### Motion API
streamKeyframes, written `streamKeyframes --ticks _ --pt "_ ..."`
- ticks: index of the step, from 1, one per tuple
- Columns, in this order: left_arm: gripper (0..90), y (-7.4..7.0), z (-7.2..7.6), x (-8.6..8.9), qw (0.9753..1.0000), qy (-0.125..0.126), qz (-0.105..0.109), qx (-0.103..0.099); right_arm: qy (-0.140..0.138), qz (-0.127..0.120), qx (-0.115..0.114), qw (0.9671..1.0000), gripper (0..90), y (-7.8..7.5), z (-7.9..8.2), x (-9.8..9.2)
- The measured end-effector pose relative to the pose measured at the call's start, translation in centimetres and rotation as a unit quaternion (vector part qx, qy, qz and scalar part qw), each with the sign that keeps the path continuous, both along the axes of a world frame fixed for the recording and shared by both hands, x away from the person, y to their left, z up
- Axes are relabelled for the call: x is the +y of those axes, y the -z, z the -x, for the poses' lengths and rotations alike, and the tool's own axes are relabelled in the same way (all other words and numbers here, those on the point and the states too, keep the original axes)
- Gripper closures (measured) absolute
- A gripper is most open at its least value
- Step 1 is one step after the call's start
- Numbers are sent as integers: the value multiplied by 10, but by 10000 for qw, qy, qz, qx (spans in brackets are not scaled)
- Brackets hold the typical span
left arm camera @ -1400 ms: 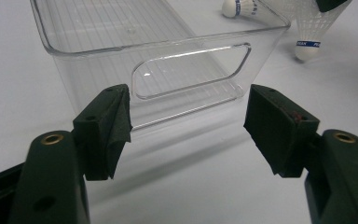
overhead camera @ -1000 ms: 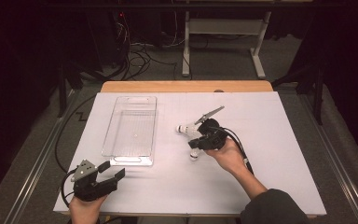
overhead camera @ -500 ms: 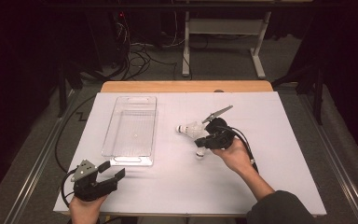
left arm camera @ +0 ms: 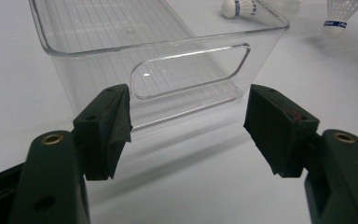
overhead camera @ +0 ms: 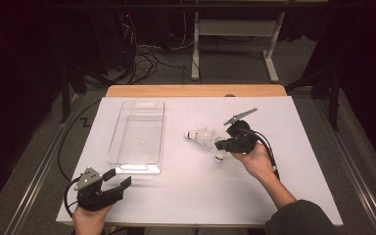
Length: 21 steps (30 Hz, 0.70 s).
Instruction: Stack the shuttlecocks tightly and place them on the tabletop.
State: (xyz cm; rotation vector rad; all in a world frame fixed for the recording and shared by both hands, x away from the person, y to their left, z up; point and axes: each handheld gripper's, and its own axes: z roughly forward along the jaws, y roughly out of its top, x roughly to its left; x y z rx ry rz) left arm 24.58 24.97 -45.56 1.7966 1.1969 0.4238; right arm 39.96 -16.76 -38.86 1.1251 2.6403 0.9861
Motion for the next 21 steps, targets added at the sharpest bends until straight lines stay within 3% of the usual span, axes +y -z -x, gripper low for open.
streamKeyframes --ticks 21 --pt "323 0 0 1 10000 -2 2 1 446 118 -163 9988 880 5 -22 -1"
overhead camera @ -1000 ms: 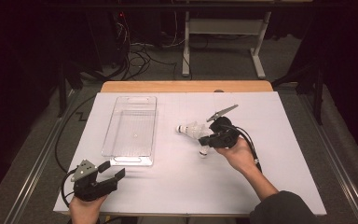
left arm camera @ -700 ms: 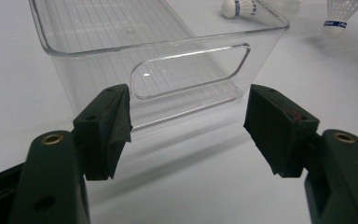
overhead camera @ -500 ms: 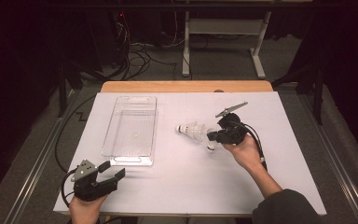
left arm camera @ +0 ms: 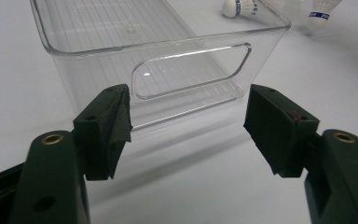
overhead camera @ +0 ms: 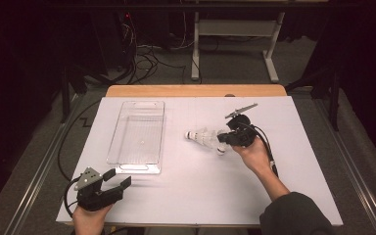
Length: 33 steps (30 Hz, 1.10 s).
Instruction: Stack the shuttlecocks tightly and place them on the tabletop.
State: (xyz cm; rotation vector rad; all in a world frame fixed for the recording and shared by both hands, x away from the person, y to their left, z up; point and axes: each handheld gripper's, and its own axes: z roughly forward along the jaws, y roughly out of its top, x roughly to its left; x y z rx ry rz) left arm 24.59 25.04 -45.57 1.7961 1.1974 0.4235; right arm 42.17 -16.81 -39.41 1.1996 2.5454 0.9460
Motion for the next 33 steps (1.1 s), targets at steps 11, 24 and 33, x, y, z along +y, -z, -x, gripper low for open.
streamKeyframes --ticks 11,24,33 --pt "323 0 1 1 10000 -4 24 -13 174 -49 -71 9998 878 1 -10 3" --pt "323 -1 2 2 10000 7 60 -28 211 -39 -91 9997 871 6 -18 8" --pt "323 -1 2 2 10000 22 64 -25 173 -5 -7 9998 852 9 -18 8"
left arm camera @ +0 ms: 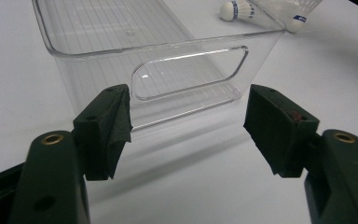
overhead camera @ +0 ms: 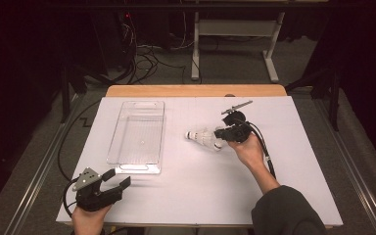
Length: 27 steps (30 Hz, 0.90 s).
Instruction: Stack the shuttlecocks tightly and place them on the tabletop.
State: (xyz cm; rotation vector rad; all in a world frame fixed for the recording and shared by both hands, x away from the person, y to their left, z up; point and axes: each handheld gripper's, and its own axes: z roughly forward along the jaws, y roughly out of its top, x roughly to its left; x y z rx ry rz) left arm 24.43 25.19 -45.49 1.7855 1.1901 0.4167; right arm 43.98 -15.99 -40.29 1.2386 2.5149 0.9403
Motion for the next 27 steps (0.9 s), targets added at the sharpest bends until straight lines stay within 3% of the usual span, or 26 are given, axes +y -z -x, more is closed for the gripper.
streamKeyframes --ticks 12,27 --pt "323 0 0 0 10000 14 -5 1 1 20 42 10000 808 -1 4 -2" --pt "323 0 0 -1 10000 16 -28 11 88 -78 121 9999 770 0 9 -19"
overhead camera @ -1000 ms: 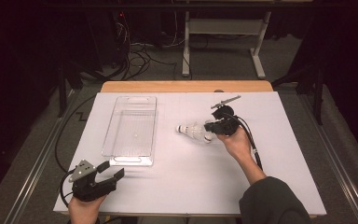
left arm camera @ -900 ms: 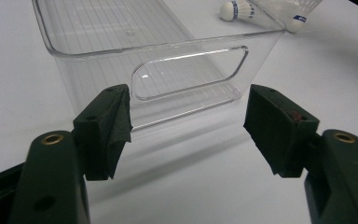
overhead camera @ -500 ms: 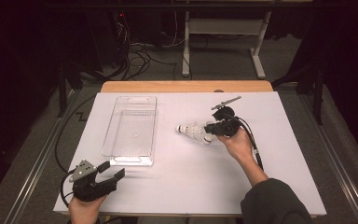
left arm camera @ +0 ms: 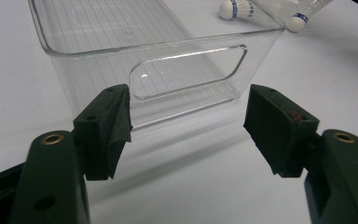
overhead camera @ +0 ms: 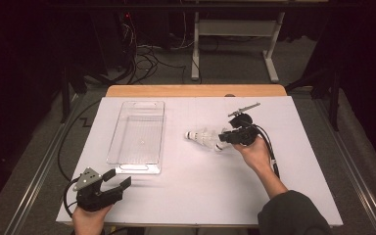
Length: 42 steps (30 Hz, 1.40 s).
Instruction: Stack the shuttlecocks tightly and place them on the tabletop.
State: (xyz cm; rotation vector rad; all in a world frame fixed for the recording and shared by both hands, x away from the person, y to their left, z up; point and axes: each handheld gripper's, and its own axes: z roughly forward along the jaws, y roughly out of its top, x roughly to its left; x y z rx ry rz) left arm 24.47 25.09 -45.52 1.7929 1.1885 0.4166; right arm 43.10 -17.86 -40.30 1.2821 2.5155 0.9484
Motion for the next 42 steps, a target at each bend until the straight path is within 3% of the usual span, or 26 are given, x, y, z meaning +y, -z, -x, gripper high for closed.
streamKeyframes --ticks 20,32,42 --pt "323 0 0 -1 10000 -12 -16 7 75 -103 154 9998 787 13 16 -23" --pt "323 1 -1 -2 10000 -10 -28 20 -66 -117 205 9997 889 22 23 -25" --pt "323 1 -1 -2 10000 -7 -36 24 -155 -95 184 9997 900 20 25 -21"
